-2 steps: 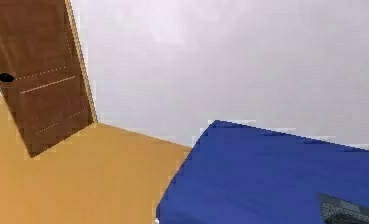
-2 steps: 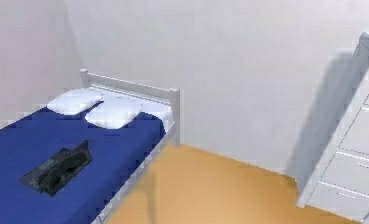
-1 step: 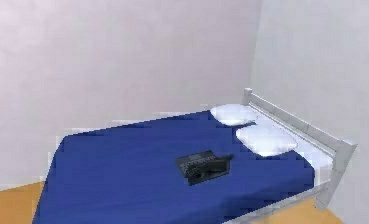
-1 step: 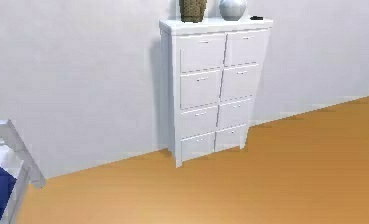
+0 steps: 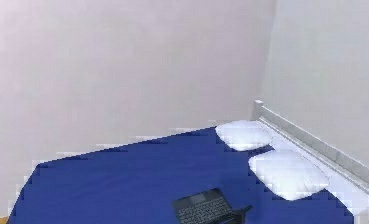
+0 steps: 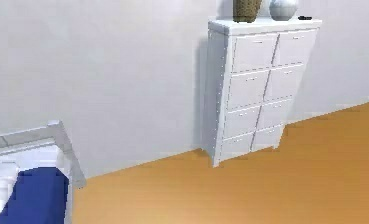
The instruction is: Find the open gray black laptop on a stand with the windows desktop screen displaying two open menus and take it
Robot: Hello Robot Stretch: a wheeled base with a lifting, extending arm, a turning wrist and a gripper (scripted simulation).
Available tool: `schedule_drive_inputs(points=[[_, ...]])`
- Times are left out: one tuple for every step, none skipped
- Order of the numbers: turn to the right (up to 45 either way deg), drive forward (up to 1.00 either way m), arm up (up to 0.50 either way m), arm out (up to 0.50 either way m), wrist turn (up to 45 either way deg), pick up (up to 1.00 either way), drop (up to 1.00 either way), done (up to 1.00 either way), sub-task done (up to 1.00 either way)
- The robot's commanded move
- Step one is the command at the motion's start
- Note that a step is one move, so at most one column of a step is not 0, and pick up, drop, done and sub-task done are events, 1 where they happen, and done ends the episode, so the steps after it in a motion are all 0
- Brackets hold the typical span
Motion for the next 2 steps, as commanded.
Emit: schedule_drive_inputs(points=[[-45.0,0.00,0.00,0.00,0.0,0.00,0.00,0.00,0.00],[-30.0,0.00,0.00,0.00,0.0,0.00,0.00,0.00,0.00]])
